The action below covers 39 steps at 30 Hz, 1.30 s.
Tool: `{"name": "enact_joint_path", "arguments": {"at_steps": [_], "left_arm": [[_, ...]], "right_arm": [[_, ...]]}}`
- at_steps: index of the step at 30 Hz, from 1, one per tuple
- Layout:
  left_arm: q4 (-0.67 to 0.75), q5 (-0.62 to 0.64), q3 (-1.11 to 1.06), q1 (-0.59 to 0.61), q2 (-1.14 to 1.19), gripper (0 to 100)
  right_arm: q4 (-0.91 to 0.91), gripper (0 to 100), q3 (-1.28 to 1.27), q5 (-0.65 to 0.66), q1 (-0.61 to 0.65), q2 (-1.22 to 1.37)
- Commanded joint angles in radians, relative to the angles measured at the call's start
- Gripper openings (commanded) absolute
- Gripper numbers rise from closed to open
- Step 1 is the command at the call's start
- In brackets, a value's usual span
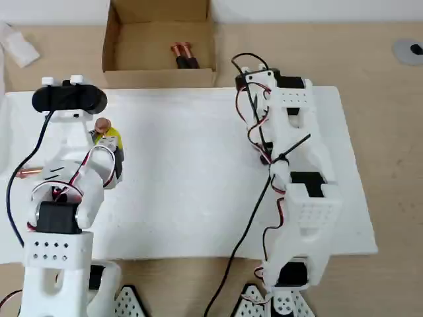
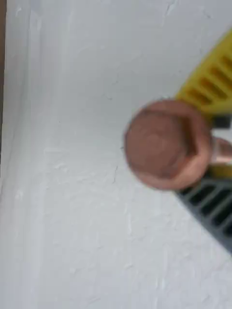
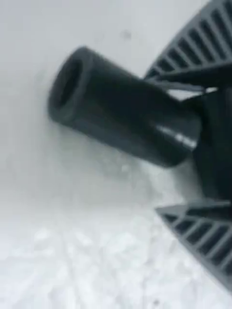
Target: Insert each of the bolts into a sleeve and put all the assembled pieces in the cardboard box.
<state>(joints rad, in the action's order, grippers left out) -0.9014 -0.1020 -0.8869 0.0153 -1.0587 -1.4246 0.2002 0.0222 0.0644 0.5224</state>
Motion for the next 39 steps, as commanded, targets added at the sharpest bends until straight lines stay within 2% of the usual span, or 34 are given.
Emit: {"name": "enact_joint_path", "arguments": {"at_steps": [1, 15, 22, 27, 30, 34, 39], "left_arm": [[-0.005, 0.005, 0.051, -0.011, -0.027, 1], [-0.005, 0.005, 0.052, -0.011, -0.027, 1], [-0.006, 0.005, 0.052, -0.011, -0.027, 1], [-0.006, 0.005, 0.052, -0.011, -0.027, 1], [-0.006, 0.005, 0.051, -0.011, -0.027, 1], [-0.006, 0.003, 0.052, -0.011, -0.027, 1], [-0.006, 0.003, 0.055, -0.009, -0.027, 1]], "right_arm": [[0.005, 17.1, 0.056, 0.009, -0.002, -0.019], [0.020, 16.8, 0.059, 0.009, -0.004, 0.058], [0.015, 9.6, 0.088, 0.009, -0.004, 0.067], [0.011, 1.0, 0.113, 0.003, -0.002, 0.067], [-0.021, 1.0, 0.114, 0.008, 0.004, 0.067], [-0.091, 0.9, 0.173, 0.127, 0.013, 0.065], [-0.123, 0.9, 0.298, 0.135, 0.015, 0.042]]}}
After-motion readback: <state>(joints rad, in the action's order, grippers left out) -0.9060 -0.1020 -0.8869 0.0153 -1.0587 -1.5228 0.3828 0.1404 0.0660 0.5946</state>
